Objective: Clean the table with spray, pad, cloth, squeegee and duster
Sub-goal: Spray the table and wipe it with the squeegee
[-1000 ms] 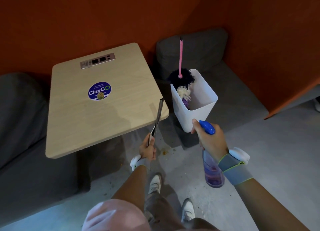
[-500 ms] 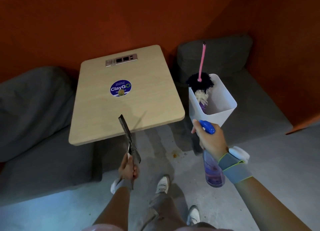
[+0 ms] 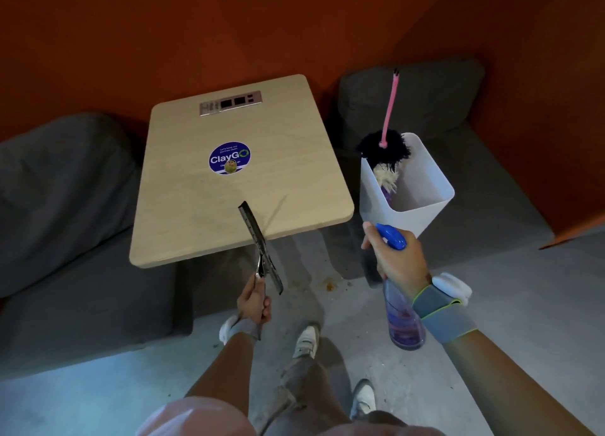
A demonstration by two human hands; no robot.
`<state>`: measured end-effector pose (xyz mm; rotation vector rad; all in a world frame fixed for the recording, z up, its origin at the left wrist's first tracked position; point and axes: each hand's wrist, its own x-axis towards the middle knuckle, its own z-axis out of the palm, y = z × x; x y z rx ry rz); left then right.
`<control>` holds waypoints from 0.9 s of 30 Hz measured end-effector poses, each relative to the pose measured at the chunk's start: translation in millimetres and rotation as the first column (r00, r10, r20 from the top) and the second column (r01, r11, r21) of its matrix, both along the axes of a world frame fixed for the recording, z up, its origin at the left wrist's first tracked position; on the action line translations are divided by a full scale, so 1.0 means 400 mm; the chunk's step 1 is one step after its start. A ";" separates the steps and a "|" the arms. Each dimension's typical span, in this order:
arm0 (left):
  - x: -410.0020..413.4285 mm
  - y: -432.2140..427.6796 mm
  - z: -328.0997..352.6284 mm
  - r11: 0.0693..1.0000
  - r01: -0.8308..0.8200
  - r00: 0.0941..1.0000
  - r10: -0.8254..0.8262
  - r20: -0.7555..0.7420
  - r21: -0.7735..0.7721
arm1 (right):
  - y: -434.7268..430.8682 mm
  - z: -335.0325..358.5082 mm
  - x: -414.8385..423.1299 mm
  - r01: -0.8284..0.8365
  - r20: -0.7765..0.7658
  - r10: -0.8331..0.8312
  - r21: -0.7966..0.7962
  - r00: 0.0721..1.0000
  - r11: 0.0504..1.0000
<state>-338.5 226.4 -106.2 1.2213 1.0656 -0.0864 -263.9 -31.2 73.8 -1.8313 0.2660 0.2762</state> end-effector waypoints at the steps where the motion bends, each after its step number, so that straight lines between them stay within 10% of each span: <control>1: 0.006 -0.008 0.002 1.000 0.017 1.000 -0.017 -0.003 0.010 | -0.003 0.000 -0.003 0.006 -0.001 -0.006 0.003 1.000 1.000; 8: 0.056 -0.067 0.025 0.994 0.112 0.994 -0.111 0.009 -0.021 | -0.026 -0.009 -0.018 0.053 0.006 -0.054 0.042 0.999 0.998; 17: -0.067 -0.054 0.039 0.746 0.162 0.983 -0.064 0.173 -0.646 | -0.038 -0.020 -0.045 0.000 0.004 0.000 -0.018 1.000 1.000; 27: -0.122 -0.112 0.095 0.837 0.186 0.983 -0.163 0.089 -0.514 | 0.047 -0.079 -0.060 -0.171 -0.022 0.170 -0.198 0.985 0.965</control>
